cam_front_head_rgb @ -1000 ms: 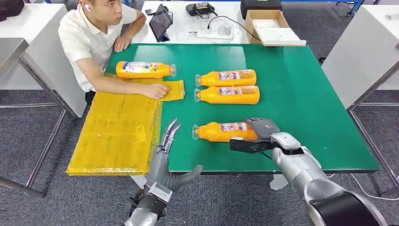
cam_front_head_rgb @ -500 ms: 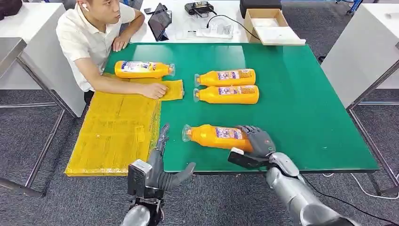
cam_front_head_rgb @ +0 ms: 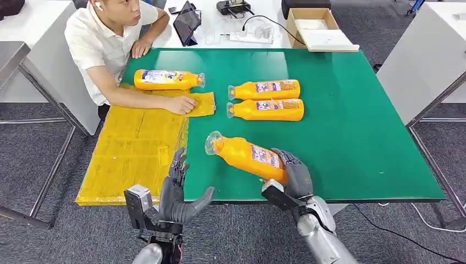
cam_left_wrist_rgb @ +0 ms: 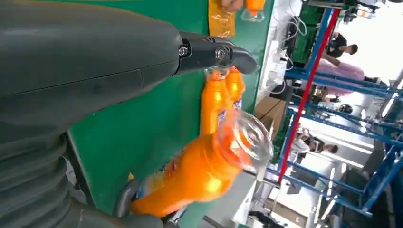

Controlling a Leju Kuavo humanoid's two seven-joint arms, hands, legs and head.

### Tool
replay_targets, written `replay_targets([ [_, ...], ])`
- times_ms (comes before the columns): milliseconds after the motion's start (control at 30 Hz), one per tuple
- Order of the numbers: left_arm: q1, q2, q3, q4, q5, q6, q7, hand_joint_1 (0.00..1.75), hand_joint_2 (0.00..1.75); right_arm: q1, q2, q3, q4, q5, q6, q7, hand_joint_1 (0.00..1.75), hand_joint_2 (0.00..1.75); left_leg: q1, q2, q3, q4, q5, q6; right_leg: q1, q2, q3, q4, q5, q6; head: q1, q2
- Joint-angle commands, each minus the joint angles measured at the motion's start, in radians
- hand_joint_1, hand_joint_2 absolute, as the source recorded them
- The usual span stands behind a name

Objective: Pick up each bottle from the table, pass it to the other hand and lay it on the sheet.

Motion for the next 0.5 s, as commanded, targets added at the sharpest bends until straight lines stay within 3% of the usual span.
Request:
replay_targets([
  [33,0.0,0.027,0.024,-0.015,0.006,-0.004,0.0,0.0,1.75,0.017,0.028,-0.044,-0.079,-0.013,-0.003,0.005,1.75,1.75,0.001,0.003,0.003,0.0,-0.001,-0.002,0.001,0.001,0.002,0.0,-0.001,-0.002,0.0,0.0],
  [267,0.012,0.067,-0.017,-0.057,0.057,-0.13,0.011,0.0,1.75,0.024,0.08,-0.002,-0.069,-0.076,0.053,-0.053,1.75,1.75,0.001,0.004,0.003,-0.001,-0.002,-0.003,0.001,0.002,0.002,-0.001,-0.001,-0.003,0.0,0.0],
  [500,-0.024,0.078,-0.038,-0.008,0.091,-0.216,0.028,0.0,1.75,0.049,0.134,0.176,-0.165,-0.157,0.185,-0.104,1.73,1.75,0.001,0.004,0.002,0.0,-0.001,-0.002,0.001,0.002,0.001,0.0,-0.001,-0.002,0.0,0.0],
])
